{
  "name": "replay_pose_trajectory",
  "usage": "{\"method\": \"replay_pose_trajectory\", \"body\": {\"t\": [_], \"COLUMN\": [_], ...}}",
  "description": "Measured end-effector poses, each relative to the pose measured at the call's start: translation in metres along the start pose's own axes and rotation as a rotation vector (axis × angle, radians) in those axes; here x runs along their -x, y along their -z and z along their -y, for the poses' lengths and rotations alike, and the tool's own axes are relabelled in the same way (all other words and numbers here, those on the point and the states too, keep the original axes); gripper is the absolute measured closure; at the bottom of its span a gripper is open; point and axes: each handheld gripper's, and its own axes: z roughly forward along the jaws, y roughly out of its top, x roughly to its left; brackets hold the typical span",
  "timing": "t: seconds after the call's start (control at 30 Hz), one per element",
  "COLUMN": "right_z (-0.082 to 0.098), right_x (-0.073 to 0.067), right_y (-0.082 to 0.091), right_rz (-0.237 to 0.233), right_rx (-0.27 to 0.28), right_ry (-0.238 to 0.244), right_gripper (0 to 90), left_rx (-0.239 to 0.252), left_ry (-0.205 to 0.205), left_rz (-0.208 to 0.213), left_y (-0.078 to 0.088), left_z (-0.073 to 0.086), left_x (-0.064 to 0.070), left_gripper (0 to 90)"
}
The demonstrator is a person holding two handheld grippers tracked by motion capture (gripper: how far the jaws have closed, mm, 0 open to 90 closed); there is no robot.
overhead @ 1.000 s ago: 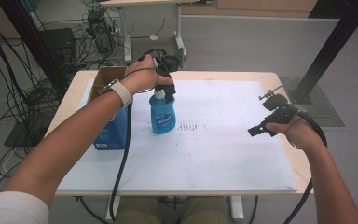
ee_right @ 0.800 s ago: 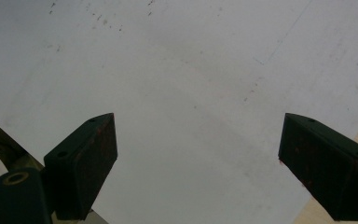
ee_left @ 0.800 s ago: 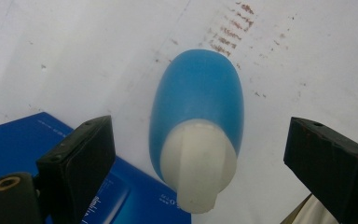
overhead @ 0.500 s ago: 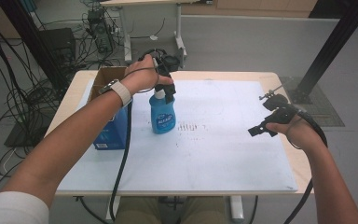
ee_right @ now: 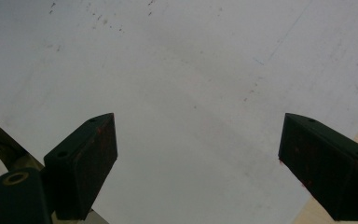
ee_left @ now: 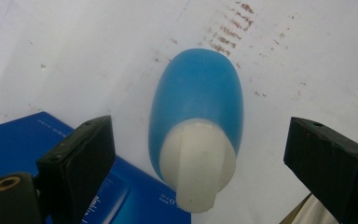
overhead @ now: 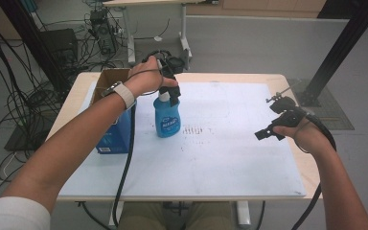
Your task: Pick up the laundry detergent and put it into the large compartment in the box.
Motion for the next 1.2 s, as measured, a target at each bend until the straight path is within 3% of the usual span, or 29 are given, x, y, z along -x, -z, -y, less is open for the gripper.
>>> {"method": "replay_pose_trajectory", "body": {"t": [1.2], "right_z": [0.0001], "right_x": [-0.0003], "right_y": [-0.0001], "right_rz": [0.001], "right_rx": [-0.001], "right_ry": [-0.002], "right_gripper": [11.5], "left_rx": [0.001], "left_ry": [-0.009], "left_rz": [0.01], "left_y": [-0.0063], "left_z": [-0.0037], "left_x": [0.001], "left_gripper": [9.7]}}
